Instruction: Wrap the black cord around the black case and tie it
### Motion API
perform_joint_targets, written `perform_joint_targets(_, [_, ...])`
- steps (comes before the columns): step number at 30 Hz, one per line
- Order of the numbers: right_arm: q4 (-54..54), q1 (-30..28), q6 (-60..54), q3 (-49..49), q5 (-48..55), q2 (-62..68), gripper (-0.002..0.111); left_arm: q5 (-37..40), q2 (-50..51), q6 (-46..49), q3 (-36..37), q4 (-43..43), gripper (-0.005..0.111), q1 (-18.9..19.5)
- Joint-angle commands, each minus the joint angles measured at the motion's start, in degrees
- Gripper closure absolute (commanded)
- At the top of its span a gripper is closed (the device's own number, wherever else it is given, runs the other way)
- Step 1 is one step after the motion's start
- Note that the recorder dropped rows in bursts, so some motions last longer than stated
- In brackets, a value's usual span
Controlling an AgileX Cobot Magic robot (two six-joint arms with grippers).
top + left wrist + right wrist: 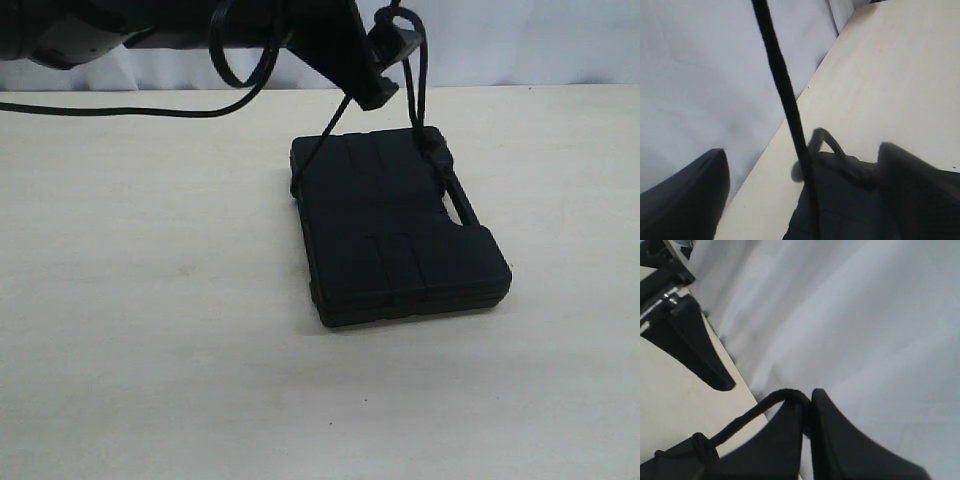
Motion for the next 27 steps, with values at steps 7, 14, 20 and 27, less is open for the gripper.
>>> perform_joint_targets(7, [0.31, 3.72, -0.44, -0.45, 2.07, -0.58, 0.104, -9.49, 0.06, -1.35, -0.01, -2.49, 0.045, -0.44])
perform_joint_targets(14, [0.52, 3.72, -0.21, -0.45, 2.19, -0.58, 0.104, -10.31, 3.16, -3.78, -0.01, -1.93, 0.061, -1.11])
perform_joint_targets(20, [0.52, 3.72, -0.21, -0.45, 2.85, -0.58, 0.104, -11.45, 3.96, -3.15, -0.01, 1.25, 0.106, -1.42])
perform_joint_targets(27, [-4.67, 3.44, 8.08, 0.21, -1.05, -0.69, 0.089, -11.78, 3.43, -3.26, -0.01, -0.87, 0.107, -0.38])
